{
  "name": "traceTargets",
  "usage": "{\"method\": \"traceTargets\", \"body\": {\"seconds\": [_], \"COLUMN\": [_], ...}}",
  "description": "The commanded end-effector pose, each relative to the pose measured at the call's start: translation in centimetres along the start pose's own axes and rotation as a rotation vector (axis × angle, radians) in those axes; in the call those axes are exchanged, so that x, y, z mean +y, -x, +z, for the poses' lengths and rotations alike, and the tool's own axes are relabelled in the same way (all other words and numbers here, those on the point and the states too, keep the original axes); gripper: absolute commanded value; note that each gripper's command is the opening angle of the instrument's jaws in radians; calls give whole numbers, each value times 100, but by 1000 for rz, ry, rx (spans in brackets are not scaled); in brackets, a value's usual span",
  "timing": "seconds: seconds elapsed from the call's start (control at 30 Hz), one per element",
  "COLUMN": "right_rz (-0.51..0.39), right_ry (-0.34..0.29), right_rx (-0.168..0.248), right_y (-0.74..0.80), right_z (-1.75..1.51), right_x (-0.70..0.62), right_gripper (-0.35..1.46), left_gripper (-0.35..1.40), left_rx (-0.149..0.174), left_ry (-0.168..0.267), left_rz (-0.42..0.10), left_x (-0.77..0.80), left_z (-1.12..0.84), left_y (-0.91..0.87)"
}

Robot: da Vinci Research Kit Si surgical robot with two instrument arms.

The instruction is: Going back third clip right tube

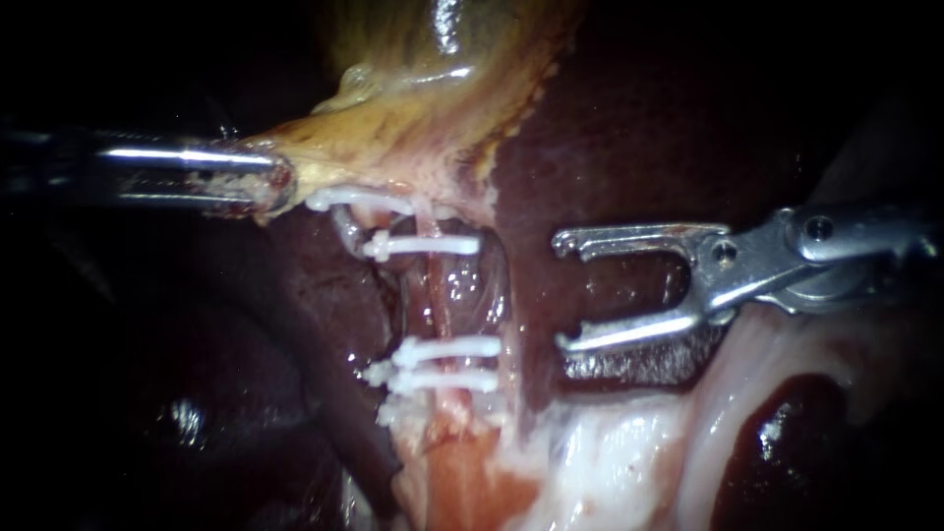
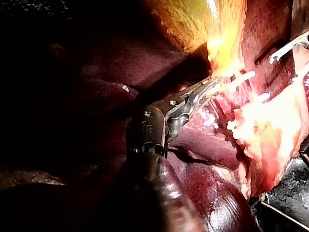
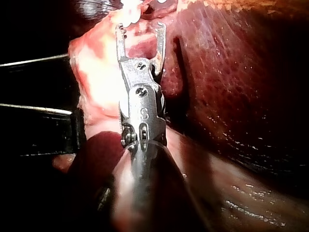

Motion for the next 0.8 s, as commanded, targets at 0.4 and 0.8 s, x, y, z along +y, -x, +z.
{"method": "traceTargets", "body": {"seconds": [0.4, 0.8], "right_rz": [0, 0], "right_ry": [-5, -6], "right_rx": [0, 0], "right_y": [0, -1], "right_z": [-1, -2], "right_x": [-2, -3], "right_gripper": [50, 50], "left_gripper": [-35, -35], "left_rx": [9, 10], "left_ry": [-12, -13], "left_rz": [20, 20], "left_x": [-20, -20], "left_z": [40, 41], "left_y": [13, 13]}}
